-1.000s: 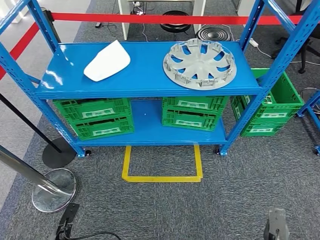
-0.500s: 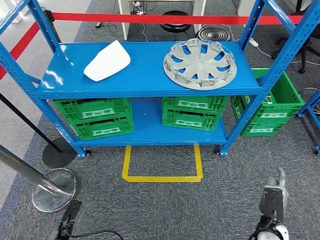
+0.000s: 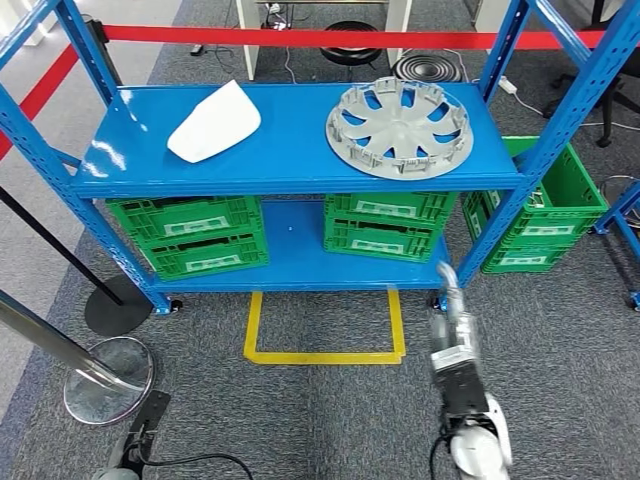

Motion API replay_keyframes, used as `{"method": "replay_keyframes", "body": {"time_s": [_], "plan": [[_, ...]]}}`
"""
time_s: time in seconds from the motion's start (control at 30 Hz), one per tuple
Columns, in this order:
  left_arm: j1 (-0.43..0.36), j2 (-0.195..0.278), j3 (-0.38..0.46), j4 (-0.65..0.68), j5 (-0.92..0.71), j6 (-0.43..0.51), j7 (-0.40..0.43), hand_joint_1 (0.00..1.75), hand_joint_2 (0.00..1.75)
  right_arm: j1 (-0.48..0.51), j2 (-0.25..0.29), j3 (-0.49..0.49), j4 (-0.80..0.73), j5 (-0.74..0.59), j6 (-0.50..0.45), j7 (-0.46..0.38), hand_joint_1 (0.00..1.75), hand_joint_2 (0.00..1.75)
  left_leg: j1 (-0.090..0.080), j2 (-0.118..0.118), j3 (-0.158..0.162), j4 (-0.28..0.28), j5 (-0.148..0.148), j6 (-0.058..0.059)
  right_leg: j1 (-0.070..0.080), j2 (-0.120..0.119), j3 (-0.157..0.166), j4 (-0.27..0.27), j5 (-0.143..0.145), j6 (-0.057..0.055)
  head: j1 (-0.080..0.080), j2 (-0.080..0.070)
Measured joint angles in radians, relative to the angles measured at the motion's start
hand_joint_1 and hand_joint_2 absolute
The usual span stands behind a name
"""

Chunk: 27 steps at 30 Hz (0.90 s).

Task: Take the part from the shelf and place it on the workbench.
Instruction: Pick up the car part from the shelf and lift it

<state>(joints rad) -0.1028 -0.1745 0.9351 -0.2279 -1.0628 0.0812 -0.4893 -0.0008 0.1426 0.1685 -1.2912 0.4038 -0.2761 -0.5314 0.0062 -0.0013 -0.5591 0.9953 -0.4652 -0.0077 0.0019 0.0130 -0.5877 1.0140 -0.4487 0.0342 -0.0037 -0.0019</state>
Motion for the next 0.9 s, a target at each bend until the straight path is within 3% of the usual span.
{"method": "replay_keyframes", "body": {"time_s": [0.07, 0.5, 0.63, 0.8, 0.9], "plan": [[-0.006, -0.001, -0.004, 0.000, -0.006, -0.005, 0.003, 0.00, 0.00, -0.014, -0.004, 0.074, -0.012, 0.000, 0.017, 0.000, 0.00, 1.75, 0.000, 0.000, 0.000, 0.000, 0.000, 0.000, 0.000, 0.000, 0.000, 0.000, 0.000, 0.000, 0.000, 0.000], [-0.048, -0.005, -0.052, 0.002, -0.029, -0.059, 0.007, 0.00, 0.00, -0.136, -0.047, 0.495, -0.096, -0.043, 0.116, -0.021, 0.00, 1.75, 0.000, 0.000, 0.000, 0.000, 0.000, 0.000, 0.001, 0.000, -0.001, 0.001, 0.000, 0.000, 0.000, 0.000], [-0.052, -0.005, -0.060, 0.003, -0.026, -0.065, 0.011, 0.00, 0.00, -0.146, -0.065, 0.543, -0.113, -0.070, 0.127, -0.025, 0.00, 1.75, 0.000, 0.000, 0.000, 0.000, 0.000, 0.000, 0.001, 0.000, -0.001, 0.001, 0.000, 0.000, 0.000, 0.000], [-0.054, -0.004, -0.064, 0.003, -0.023, -0.051, 0.028, 0.00, 0.00, -0.150, -0.079, 0.564, -0.128, -0.076, 0.119, -0.024, 0.00, 1.75, -0.003, 0.000, 0.000, 0.002, 0.000, 0.010, -0.003, 0.001, 0.001, -0.007, 0.005, 0.008, -0.001, 0.000], [-0.055, -0.006, -0.069, 0.003, -0.017, -0.046, 0.031, 0.00, 0.00, -0.148, -0.081, 0.566, -0.139, -0.086, 0.102, -0.018, 0.00, 1.75, 0.005, 0.004, 0.008, -0.016, 0.010, 0.020, -0.002, -0.002, -0.023, 0.040, -0.025, 0.016, 0.003, 0.000]]}}
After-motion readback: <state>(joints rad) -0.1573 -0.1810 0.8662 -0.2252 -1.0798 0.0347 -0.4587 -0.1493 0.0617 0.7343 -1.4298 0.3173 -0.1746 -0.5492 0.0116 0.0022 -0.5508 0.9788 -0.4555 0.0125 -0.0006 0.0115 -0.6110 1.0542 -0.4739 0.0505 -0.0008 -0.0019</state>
